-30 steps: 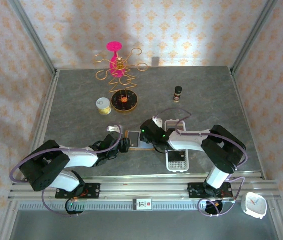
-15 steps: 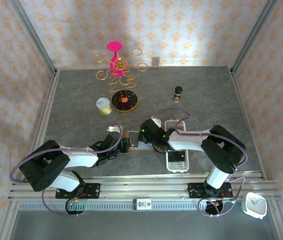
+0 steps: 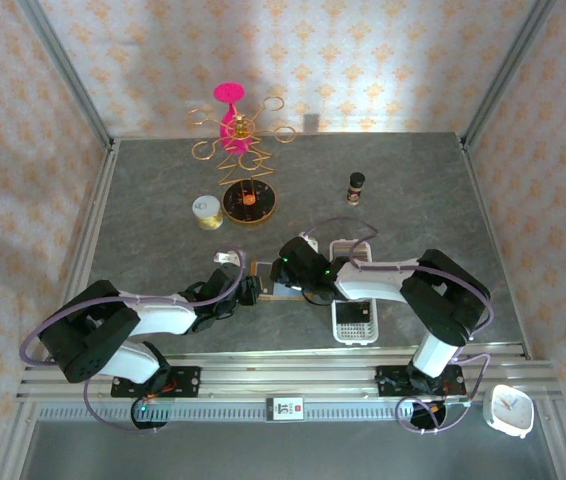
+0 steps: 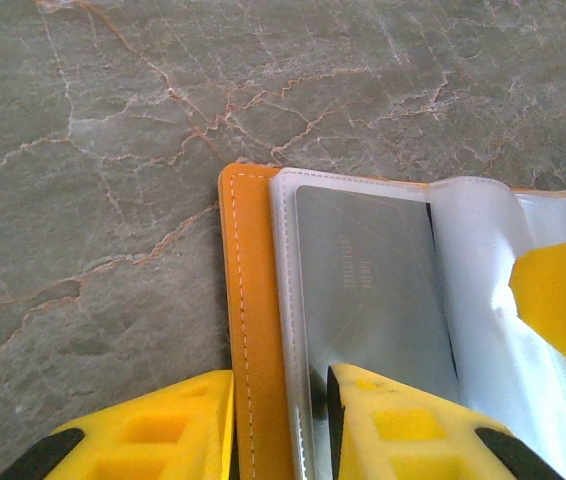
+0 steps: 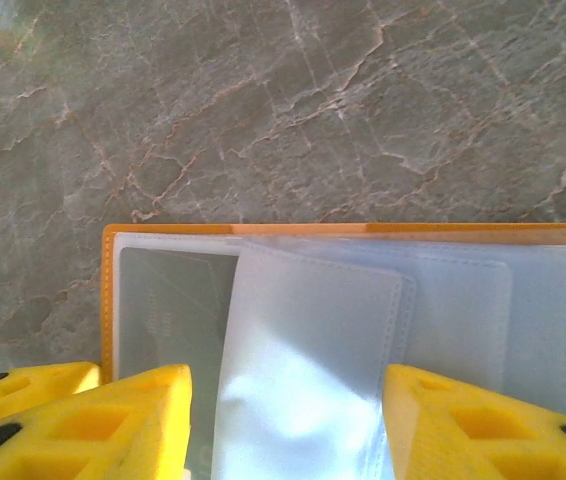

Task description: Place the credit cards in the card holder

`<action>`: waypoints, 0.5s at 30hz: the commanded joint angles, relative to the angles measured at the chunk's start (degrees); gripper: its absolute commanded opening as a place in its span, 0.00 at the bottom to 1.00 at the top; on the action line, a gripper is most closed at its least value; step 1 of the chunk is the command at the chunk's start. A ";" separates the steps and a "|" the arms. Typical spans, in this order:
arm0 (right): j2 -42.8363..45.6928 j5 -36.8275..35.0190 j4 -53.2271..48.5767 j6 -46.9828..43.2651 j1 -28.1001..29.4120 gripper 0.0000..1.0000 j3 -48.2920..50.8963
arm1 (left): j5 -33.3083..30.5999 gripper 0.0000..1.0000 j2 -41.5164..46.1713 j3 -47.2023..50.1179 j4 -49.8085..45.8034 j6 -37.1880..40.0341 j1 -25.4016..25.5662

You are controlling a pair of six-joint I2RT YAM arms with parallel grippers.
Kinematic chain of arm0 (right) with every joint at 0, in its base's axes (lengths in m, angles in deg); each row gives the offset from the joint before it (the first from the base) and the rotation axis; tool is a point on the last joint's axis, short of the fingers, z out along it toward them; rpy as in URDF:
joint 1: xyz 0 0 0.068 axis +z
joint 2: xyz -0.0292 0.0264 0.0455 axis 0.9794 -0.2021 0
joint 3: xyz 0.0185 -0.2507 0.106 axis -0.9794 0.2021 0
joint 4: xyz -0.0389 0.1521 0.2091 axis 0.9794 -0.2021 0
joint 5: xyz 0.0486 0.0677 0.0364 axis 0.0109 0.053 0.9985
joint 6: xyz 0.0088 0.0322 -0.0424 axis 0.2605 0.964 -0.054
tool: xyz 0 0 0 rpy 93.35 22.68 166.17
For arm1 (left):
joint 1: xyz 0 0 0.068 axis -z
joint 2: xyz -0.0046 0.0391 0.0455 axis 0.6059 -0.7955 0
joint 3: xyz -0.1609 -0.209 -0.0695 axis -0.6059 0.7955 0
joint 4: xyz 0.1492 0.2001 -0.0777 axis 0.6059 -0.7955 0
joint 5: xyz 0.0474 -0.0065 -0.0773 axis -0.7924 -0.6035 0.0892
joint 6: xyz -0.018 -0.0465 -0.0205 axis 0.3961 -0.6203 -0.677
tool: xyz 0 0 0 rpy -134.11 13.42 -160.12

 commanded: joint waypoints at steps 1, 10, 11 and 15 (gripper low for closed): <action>0.06 0.59 2.14 1.38 0.41 0.53 -0.86 | -1.74 0.30 1.49 0.74 0.05 0.12 -0.05; 1.51 0.59 2.80 2.14 0.42 0.53 -0.66 | -1.80 0.30 1.42 0.74 0.07 0.12 -0.02; 1.66 0.92 3.21 2.23 0.41 0.53 -0.58 | -1.80 0.30 1.42 0.74 0.10 0.12 -0.04; 2.46 1.95 4.44 2.89 0.42 0.53 -0.44 | -1.90 0.30 1.30 0.74 0.10 0.12 -0.09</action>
